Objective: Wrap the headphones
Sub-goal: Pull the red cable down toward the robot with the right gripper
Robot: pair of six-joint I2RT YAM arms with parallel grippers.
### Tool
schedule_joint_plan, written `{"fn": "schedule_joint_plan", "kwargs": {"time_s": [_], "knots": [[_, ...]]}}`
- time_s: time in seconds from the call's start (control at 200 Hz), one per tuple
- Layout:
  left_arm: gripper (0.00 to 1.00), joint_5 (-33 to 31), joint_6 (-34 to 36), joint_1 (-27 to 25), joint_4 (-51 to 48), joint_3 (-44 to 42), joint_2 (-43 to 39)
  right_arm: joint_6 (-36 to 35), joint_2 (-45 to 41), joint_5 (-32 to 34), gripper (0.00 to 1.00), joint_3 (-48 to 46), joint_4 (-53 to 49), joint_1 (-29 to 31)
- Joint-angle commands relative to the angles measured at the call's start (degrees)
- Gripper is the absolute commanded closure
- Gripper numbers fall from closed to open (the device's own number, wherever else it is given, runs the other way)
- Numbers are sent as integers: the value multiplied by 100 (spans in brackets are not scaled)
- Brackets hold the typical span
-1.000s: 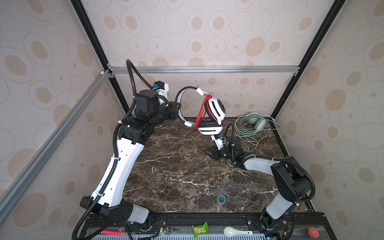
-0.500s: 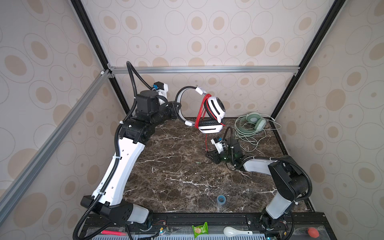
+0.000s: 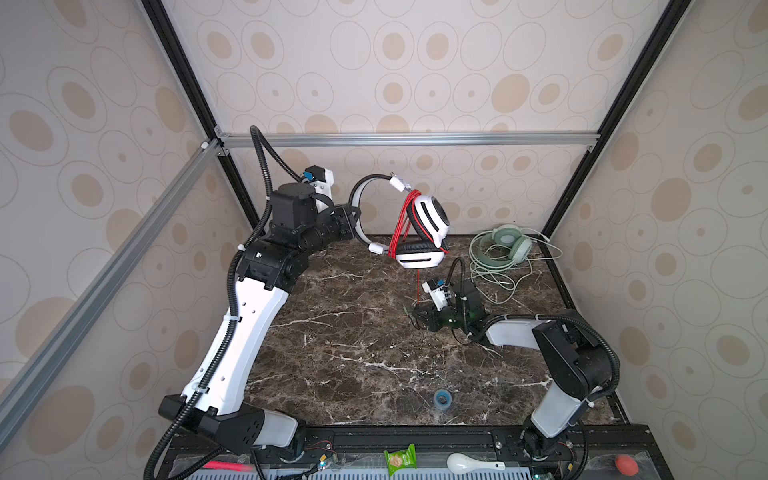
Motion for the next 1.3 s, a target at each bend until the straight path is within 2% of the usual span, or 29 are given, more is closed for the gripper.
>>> {"fn": "schedule_joint_plan", "kwargs": {"time_s": [0.0, 0.26, 0.46, 0.62, 0.75, 0.995, 1.295], "knots": [[100, -260, -532, 124, 735, 124, -289, 134, -364, 222, 100, -241, -24, 2], [100, -713, -1404, 567, 1184, 143, -55, 89, -1182, 1060, 100, -612, -719, 394], [100, -1107, -2045, 620, 1617, 43, 306, -208, -1739, 1757, 100, -472, -1604, 960], [100, -1454, -2300, 628, 1726, 67, 651, -317, -1971, 2212, 100, -284, -2097, 1422], [100, -1752, -2386, 629, 1853, 18, 856, -379, -2011, 2440, 100, -128, -2400, 1738], [100, -1790, -2469, 626, 2200, -211, 1148, -513, -1910, 2840, 100, 391, -2937, 2424], [100, -2256, -2117, 627, 2481, -916, 1153, -834, -1624, 2964, 100, 1715, -3784, 3361]]}}
